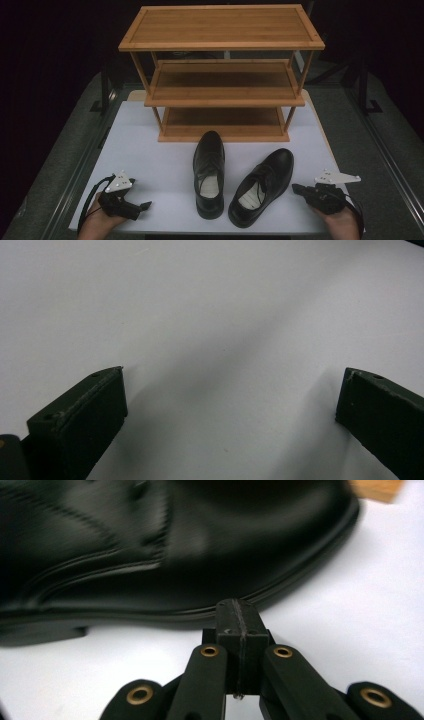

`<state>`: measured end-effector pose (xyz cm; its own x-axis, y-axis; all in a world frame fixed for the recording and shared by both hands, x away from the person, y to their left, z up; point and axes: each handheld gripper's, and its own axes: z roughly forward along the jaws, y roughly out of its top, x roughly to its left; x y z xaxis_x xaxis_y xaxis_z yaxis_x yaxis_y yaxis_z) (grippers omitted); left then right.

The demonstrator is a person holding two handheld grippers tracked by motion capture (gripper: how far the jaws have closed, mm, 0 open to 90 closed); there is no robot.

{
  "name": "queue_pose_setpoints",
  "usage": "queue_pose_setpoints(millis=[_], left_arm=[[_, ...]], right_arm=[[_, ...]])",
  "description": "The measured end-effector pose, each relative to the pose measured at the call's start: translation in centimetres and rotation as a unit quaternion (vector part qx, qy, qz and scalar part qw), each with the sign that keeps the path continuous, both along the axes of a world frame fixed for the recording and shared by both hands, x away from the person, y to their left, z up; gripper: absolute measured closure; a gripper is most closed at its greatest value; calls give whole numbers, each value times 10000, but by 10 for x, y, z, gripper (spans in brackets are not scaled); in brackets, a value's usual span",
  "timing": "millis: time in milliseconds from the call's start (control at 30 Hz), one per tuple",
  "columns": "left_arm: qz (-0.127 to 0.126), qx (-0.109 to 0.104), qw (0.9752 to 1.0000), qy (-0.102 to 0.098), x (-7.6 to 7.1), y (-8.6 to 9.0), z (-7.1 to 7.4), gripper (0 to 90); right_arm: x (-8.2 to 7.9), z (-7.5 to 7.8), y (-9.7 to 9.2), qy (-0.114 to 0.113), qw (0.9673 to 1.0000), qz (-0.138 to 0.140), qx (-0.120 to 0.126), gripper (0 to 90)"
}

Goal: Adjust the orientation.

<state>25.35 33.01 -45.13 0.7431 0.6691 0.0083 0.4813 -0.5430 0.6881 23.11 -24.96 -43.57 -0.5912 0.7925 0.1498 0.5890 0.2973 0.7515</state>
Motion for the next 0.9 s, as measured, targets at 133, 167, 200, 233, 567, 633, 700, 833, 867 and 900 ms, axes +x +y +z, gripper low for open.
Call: queue_pose_setpoints(millis=[133,167,200,233,567,633,700,833,867,900], left_arm=[[4,-2,10000,1,0,0,0,0],[3,-2,10000,3,0,0,0,0],[3,-1,10000,5,0,0,0,0],[3,-1,10000,5,0,0,0,0],[5,-4,10000,7,0,0,0,0],[5,-4,10000,7,0,0,0,0],[4,0,10000,7,0,0,0,0],[3,0,10000,6,0,0,0,0],[3,-1,10000,7,0,0,0,0],[3,-1,10000,7,0,0,0,0]], right_arm=[[-8,-5,12,112,9996,261,1,899],[-10,-6,15,150,9994,325,-7,899],[-11,-7,19,183,9990,406,-41,899],[-11,-7,19,183,9990,406,-41,899],[-7,-11,33,238,9978,595,-173,899],[-7,-11,34,243,9978,589,-167,899],[-5,-10,34,237,9979,597,-123,899],[0,-10,37,254,9977,613,-118,899],[2,-10,38,263,9977,609,-109,899],[2,-10,38,263,9977,609,-109,899]])
